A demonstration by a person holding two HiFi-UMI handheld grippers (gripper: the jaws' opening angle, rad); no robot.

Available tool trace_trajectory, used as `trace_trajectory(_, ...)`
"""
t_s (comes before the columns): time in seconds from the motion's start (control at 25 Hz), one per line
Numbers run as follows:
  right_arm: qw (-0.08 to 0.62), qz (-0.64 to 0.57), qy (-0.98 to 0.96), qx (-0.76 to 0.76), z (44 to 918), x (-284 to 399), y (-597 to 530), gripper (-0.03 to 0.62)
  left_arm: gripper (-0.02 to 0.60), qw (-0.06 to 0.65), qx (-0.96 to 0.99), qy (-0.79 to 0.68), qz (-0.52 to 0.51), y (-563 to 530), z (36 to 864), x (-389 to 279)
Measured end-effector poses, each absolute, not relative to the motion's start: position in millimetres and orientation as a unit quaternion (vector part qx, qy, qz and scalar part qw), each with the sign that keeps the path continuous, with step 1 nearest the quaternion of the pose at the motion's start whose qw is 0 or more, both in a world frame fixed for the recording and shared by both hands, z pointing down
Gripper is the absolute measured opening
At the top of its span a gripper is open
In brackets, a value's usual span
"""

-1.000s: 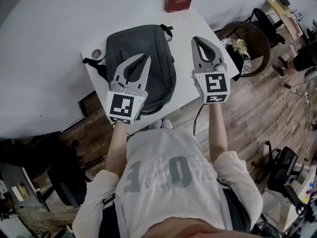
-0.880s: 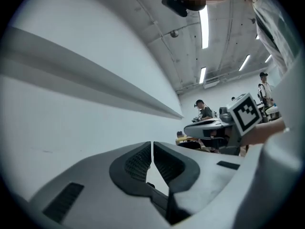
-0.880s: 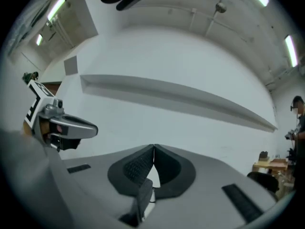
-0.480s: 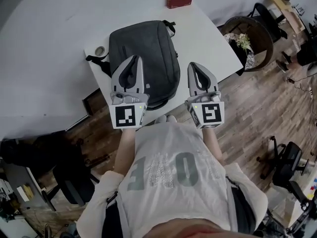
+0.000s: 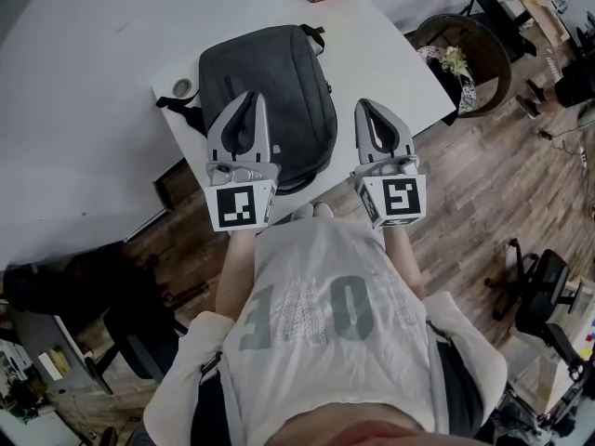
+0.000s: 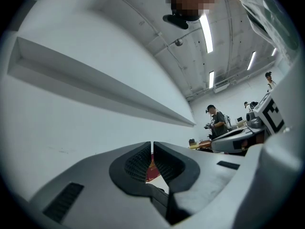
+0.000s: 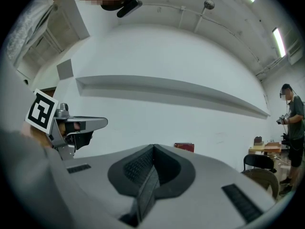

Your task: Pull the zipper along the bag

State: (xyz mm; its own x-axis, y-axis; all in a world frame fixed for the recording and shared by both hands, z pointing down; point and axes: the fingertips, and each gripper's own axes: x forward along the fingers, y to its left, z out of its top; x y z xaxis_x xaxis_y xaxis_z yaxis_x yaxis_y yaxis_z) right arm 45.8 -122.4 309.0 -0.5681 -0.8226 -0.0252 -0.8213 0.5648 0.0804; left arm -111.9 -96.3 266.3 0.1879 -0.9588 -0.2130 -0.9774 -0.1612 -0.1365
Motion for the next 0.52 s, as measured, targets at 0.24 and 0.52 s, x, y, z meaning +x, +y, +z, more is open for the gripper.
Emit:
trace_trajectory(0.24, 0.016, -0.037, -0.885, 0.463, 315, 43, -120, 0.025, 0.038, 0.116, -0.766, 0.631, 0.036, -96, 270, -110)
trace_trajectory(0.52, 0.031, -0.035, -0.885, 0.463, 326, 37, -120, 0.025, 0.037, 0.109, -0.769, 0.629, 0.037, -98, 279, -113)
